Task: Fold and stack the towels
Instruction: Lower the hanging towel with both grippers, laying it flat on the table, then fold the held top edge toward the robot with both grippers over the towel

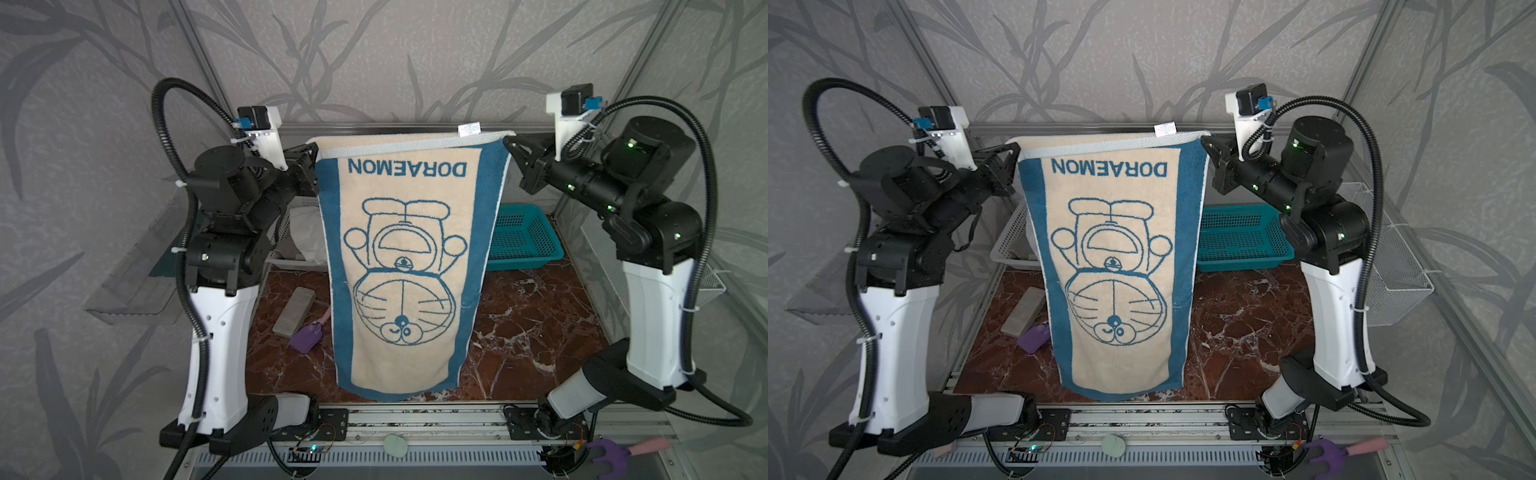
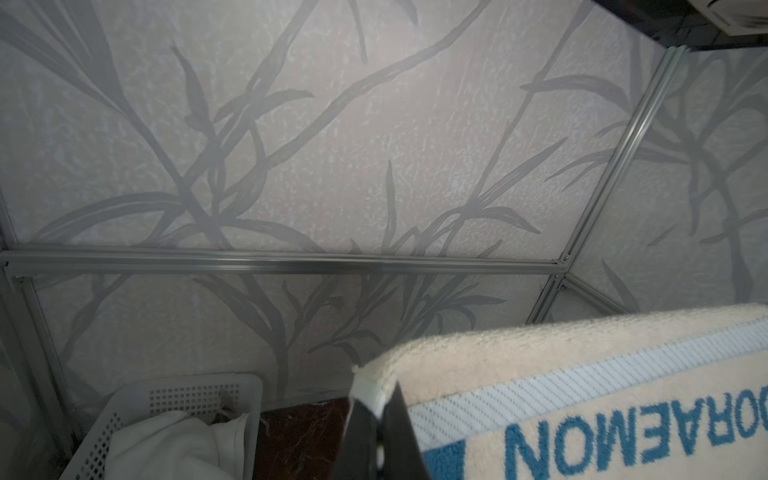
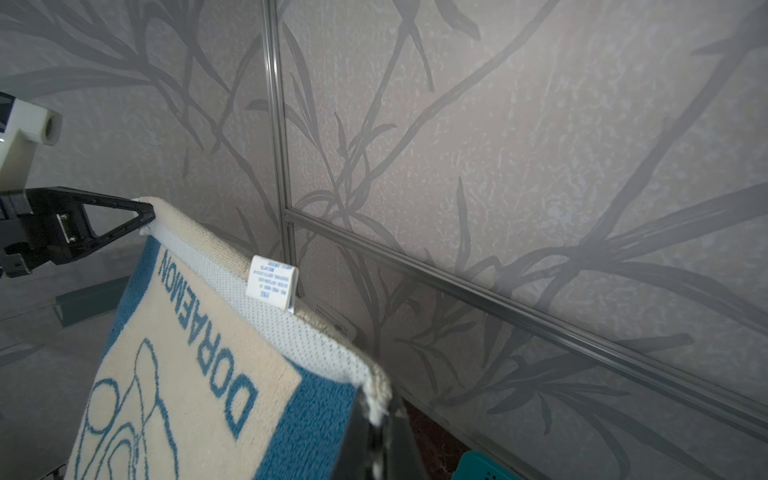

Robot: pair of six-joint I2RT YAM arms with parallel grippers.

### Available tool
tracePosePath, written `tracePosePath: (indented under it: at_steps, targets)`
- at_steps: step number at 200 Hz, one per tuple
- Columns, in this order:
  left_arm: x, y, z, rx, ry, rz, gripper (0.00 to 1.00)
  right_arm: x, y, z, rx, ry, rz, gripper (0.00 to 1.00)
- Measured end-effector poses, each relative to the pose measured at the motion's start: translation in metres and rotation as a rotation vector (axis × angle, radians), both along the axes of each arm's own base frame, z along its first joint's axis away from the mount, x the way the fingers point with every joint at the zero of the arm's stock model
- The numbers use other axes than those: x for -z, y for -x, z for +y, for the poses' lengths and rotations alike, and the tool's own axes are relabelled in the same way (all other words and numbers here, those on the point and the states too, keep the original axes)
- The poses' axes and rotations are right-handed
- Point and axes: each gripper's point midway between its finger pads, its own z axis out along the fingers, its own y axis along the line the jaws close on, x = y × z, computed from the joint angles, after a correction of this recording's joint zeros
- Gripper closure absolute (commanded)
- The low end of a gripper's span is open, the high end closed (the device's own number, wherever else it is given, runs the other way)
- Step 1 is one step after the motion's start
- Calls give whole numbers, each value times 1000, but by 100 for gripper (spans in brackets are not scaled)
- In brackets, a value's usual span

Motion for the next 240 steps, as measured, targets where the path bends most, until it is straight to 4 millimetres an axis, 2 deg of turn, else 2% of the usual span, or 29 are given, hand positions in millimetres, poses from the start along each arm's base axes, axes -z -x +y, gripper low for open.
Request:
tracePosePath:
  at_steps: [28, 44, 63, 89, 105, 127, 145, 168, 184, 213, 227, 240]
  targets:
    - [63, -71, 9, -47, -10, 130, 100, 65, -90, 15, 59, 52, 132, 100]
    - [101, -108, 11, -56, 2, 192, 100, 118, -143, 20, 91, 84, 222, 100]
    - [152, -147, 11, -50, 22, 263, 100, 178, -193, 23, 116, 113, 312, 100]
    - [231, -193, 11, -39, 51, 374, 100, 244, -243, 23, 141, 126, 387, 100]
    - [273, -214, 12, -25, 82, 439, 100, 273, -260, 23, 137, 119, 425, 100]
    - [312, -229, 16, -8, 130, 495, 100, 292, -265, 27, 110, 102, 461, 100]
    - [327, -228, 19, -2, 161, 520, 100, 295, -263, 34, 83, 97, 467, 100]
    - [342, -218, 19, 6, 184, 539, 100, 308, -248, 42, 62, 128, 519, 100]
    - [361, -202, 17, 3, 199, 581, 100, 321, -226, 49, 45, 164, 572, 100]
    - [418, -161, 10, -6, 224, 712, 100, 352, -175, 63, -6, 194, 682, 100]
    - [450, -139, 6, -14, 243, 784, 100, 373, -150, 71, -34, 202, 733, 100]
    - [478, -117, 0, -20, 242, 855, 100, 401, -125, 76, -51, 218, 792, 100]
